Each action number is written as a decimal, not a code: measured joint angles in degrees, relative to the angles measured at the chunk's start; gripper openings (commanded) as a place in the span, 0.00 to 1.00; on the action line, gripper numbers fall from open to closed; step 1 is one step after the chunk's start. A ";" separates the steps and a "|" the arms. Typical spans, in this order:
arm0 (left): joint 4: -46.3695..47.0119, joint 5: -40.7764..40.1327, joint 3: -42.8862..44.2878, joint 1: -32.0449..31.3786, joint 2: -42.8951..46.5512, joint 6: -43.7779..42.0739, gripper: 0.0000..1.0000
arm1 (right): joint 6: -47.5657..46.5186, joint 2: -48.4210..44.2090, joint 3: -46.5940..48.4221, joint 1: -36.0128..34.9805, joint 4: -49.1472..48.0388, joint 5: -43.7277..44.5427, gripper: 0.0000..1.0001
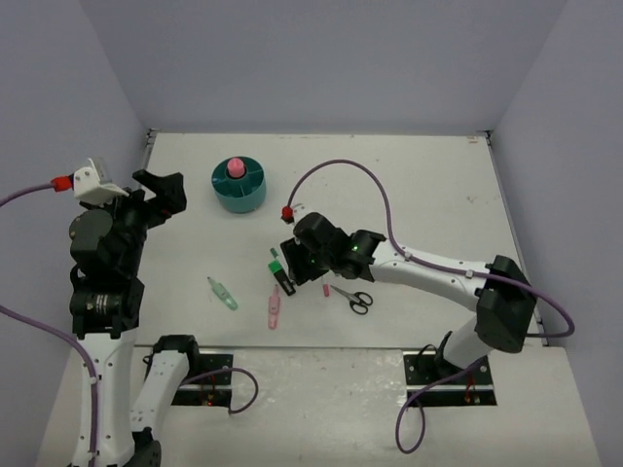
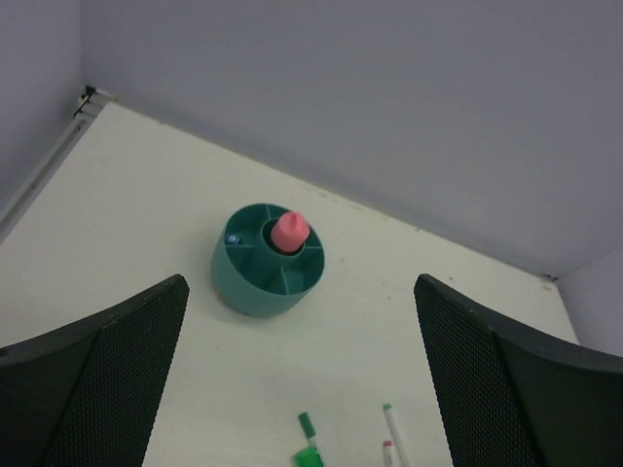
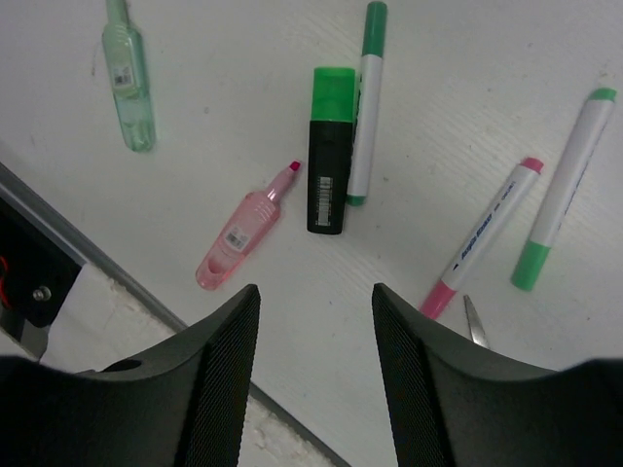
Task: Sort the stationery into containers
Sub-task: Pick up the pen from the center of the board.
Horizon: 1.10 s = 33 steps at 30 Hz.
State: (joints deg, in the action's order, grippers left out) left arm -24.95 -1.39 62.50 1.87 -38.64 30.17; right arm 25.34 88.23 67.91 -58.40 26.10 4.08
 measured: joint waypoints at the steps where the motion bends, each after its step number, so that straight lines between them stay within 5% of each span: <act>1: -1.03 -0.20 -1.14 0.00 0.71 -0.52 1.00 | 0.12 1.71 1.11 -0.70 0.47 0.22 0.50; 5: -6.12 -3.54 -6.97 0.00 5.18 -2.41 1.00 | 0.62 8.55 5.84 -2.99 2.17 0.86 0.52; 9: -9.32 -8.36 -8.26 -0.32 9.07 -3.74 1.00 | 3.08 13.50 10.19 -5.02 3.74 1.77 0.78; 13: -8.69 -10.99 -11.02 -0.94 11.02 -4.22 1.00 | 9.00 15.36 11.20 -8.61 3.72 5.48 0.86; 21: -9.54 -12.15 -16.37 -3.93 10.31 -4.30 1.00 | 20.29 19.05 9.93 -17.01 2.86 11.90 0.75; 33: -9.43 -12.40 -16.38 -7.81 12.33 -4.29 1.00 | 25.33 27.36 13.08 -17.04 4.63 14.43 0.55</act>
State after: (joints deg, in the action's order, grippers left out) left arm -34.38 -13.79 46.13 -5.94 -26.31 25.88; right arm 50.67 115.59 80.99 -75.43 30.73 18.51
